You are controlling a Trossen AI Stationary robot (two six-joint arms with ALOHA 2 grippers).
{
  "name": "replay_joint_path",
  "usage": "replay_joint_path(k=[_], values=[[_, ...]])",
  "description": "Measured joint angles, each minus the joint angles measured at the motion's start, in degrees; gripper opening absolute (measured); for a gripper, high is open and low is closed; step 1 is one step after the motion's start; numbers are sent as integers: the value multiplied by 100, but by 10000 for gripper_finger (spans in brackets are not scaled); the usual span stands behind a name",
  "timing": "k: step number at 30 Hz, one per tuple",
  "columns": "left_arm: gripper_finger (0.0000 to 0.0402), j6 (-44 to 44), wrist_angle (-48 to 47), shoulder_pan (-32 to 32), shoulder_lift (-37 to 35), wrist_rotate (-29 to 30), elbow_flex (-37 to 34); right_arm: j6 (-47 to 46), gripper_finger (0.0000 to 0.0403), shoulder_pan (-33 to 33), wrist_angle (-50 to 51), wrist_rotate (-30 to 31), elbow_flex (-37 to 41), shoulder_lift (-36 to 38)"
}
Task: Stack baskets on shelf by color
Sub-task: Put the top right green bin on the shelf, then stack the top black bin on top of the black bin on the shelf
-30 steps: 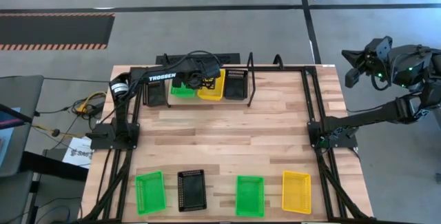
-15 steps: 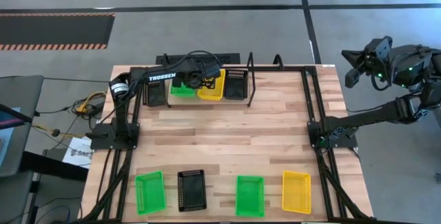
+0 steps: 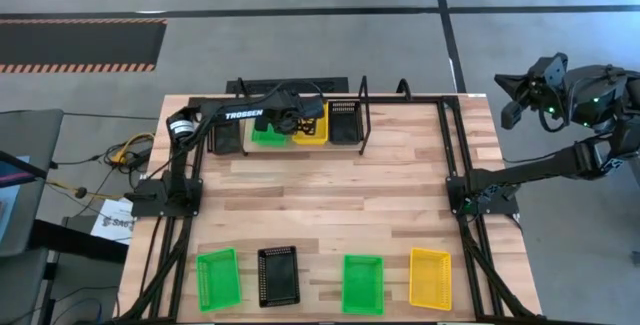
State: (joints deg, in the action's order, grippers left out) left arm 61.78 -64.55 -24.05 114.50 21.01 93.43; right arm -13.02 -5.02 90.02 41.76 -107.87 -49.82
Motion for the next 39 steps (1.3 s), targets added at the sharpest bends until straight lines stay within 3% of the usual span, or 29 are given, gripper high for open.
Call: replay_joint_path(k=[8,22,34,39], values=[[10,15,-42,-4,0,74,0,0,1,0,0,0,0,0],[128,-242,-278,-59,-10,23,240,22,1,0,-2,-133,0,0],[138,-465,-1565,52,-15,39,1453,17,1,0,0,-142,0,0],[138,-966,-1984,327,-24,128,1898,13,1,0,-2,-142,0,0]])
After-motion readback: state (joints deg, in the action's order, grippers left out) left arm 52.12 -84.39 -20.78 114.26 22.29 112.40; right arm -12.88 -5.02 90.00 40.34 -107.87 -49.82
